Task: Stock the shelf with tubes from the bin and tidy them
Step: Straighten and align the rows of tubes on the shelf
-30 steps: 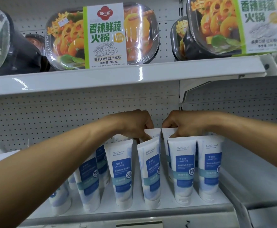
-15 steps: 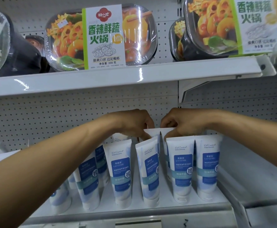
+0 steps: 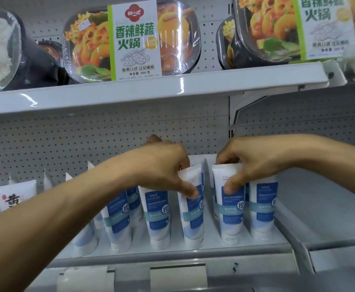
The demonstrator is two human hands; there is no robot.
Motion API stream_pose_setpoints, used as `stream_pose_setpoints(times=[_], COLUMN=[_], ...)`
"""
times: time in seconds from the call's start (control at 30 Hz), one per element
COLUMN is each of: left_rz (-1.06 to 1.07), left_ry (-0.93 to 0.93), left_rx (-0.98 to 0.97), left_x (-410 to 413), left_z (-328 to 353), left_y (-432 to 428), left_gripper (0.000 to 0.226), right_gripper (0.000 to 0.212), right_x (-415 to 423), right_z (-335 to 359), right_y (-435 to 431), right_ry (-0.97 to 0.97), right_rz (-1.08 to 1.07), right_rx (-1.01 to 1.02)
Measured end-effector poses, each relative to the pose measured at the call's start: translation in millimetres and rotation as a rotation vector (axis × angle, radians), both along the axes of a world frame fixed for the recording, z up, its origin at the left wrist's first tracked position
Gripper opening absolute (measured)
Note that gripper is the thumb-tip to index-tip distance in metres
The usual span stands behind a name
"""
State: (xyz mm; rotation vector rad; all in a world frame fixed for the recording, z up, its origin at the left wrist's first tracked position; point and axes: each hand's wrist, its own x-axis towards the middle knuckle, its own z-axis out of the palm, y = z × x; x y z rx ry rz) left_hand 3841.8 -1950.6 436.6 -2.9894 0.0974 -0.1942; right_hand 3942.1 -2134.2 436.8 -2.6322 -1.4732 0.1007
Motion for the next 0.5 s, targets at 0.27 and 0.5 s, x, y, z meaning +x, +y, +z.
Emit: stream_pose_setpoints(times=[0.27,0.5], left_rz=[-0.087,-0.107], left_ry=[-0.09,-0.067], left_rx=[-0.061,-0.117], left_x=[16,18], left_z=[-12,-12], left_y=[5,8], left_gripper=[0.027,0.025], right_gripper=[0.02,0.021], right_x=[0,-1], right_z=[-10,-11], right_y=[0,-1], right_ry=[-0.05,-0.049], right_rz=[-0.049,-0.066], right_rx=[0.021,0.032])
